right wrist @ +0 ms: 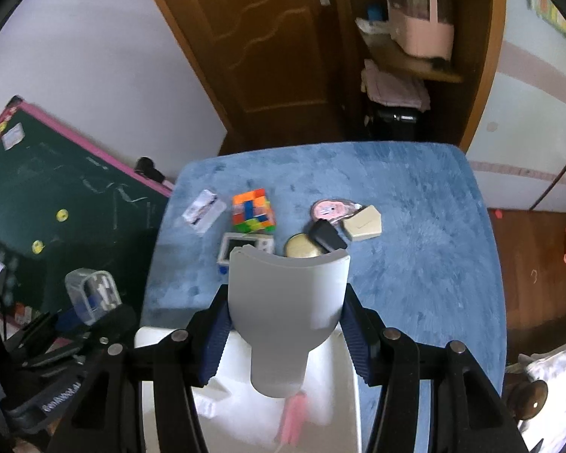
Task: Organize rigid objects
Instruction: 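Carry the clear box with the left tool while the right tool carries the scoop over the tray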
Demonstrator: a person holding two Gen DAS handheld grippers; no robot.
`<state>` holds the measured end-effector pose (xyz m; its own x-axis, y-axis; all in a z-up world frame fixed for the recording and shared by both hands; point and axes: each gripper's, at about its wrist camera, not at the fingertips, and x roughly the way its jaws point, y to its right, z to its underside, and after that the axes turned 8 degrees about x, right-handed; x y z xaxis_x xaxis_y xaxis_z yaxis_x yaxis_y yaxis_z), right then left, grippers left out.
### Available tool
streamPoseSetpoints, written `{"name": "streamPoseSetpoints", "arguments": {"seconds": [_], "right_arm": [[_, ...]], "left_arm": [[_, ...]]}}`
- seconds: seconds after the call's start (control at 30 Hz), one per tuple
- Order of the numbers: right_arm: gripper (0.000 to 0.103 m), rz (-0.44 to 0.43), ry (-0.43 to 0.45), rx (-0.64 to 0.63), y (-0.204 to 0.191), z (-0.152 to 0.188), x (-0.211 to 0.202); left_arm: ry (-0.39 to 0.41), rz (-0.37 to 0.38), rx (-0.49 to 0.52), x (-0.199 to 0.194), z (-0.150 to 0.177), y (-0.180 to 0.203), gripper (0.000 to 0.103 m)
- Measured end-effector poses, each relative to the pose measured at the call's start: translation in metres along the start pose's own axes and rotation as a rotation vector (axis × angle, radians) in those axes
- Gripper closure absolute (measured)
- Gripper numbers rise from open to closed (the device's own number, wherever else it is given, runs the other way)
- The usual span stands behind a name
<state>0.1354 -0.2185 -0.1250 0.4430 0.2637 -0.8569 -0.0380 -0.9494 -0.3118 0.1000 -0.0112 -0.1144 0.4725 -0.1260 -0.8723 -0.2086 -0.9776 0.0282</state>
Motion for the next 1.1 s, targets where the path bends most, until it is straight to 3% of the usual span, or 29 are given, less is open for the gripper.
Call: {"name": "streamPoseSetpoints", "arguments": {"seconds": [0.3, 0.7, 1.1], "right_arm": [[0.048, -0.008, -0.016, -0.024, -0.020, 0.065, -0.016], [0.048, 0.042, -0.199, 0.066, 0.003, 0.135, 0.057], [0.048, 0.052, -0.290, 0.088, 0.004, 0.166, 0.105]], "left_arm": [[-0.007, 0.027, 0.151, -0.007, 0.057, 0.009, 0.039], [-0.074, 0.055, 0.331, 0.021, 0.107, 0.027, 0.039], [-0.235, 0.132, 0.377, 0.067, 0.140, 0.026, 0.039]]}}
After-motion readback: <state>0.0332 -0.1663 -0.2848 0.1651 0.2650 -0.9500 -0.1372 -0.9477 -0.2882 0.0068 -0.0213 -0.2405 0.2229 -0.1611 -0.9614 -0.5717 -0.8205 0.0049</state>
